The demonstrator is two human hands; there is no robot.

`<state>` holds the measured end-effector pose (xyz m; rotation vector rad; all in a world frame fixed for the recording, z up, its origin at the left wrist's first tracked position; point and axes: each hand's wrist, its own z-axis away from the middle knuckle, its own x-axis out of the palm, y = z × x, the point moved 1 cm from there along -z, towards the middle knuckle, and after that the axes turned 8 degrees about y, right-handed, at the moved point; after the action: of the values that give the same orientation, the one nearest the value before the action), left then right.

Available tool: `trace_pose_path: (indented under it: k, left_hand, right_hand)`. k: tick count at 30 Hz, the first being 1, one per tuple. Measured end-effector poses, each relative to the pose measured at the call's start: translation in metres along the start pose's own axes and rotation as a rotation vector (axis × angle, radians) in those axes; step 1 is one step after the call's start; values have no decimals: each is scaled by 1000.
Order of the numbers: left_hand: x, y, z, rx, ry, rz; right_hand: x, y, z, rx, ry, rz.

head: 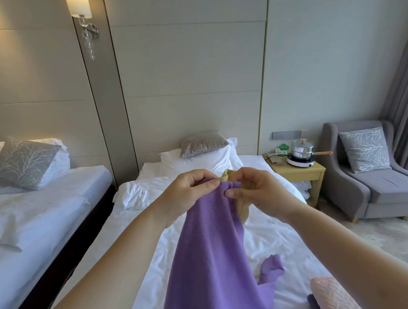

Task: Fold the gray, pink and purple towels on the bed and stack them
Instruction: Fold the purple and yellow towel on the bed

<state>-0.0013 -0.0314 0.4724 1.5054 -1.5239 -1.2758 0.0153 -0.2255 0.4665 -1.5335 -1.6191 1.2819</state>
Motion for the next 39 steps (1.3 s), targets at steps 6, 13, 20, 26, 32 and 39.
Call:
trace_pose_path:
  k: [6,13,20,26,32,39]
  left_hand:
    - [-30,-8,8,-7,96,-84]
    - [-38,-26,21,-108,47,-456]
    - [-1,-5,27,-124,-113,-159]
    - [-1,-12,31,-17,31,-223]
    - [6,-18,32,-76,45,-269]
    - [9,-10,24,35,170,-117]
  right_hand:
    - [-22,-6,3,51,-40,-32]
    - [-8,4,9,53,-25,140]
    - [11,-2,9,-12,-123,53]
    - [10,21,22,78,-43,-102]
    - [18,12,21,-8,47,-139]
    - [21,3,18,-52,103,-324]
